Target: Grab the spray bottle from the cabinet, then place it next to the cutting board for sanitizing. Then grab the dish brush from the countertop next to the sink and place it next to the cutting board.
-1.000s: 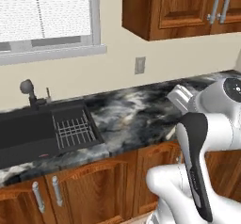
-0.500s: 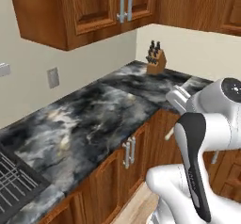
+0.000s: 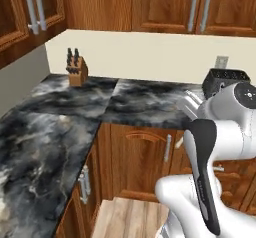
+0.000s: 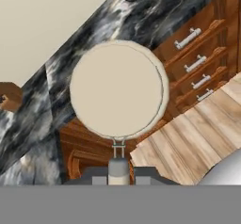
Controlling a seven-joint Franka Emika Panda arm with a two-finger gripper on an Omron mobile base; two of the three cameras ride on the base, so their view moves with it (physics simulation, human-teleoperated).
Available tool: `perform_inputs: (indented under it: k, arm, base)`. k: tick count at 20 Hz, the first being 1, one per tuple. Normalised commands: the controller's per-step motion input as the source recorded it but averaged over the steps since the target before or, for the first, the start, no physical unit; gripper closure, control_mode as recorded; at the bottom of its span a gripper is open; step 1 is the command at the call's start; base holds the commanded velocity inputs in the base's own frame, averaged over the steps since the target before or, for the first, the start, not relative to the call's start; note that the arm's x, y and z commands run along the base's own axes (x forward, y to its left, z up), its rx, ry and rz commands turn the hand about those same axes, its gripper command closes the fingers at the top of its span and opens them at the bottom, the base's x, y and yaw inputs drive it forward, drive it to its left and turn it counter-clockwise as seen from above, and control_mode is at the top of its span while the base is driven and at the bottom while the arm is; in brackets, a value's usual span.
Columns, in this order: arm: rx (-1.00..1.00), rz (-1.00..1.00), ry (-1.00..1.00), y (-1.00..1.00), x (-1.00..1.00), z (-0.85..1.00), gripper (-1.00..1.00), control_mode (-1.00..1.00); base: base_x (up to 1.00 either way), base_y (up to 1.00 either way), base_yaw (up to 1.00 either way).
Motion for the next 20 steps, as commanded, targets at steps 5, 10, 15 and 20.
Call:
perform_inputs:
  k: [5,10,15,20]
  arm:
    - [0.00,0.00,0.00,0.00,0.00,0.00,1.00,1.00]
    - [0.00,0.00,0.00,0.00,0.00,0.00,1.00,1.00]
    - [0.00,0.00,0.00,0.00,0.00,0.00,1.00,1.00]
    - [0.00,0.00,0.00,0.00,0.00,0.00,1.00,1.00]
  base:
    - [0.01,-0.96,-0.08]
    - [0.00,-1.00,0.00]
    - [0.26,-0.60,-0.28]
    - [0.36,-0.01,-0.61]
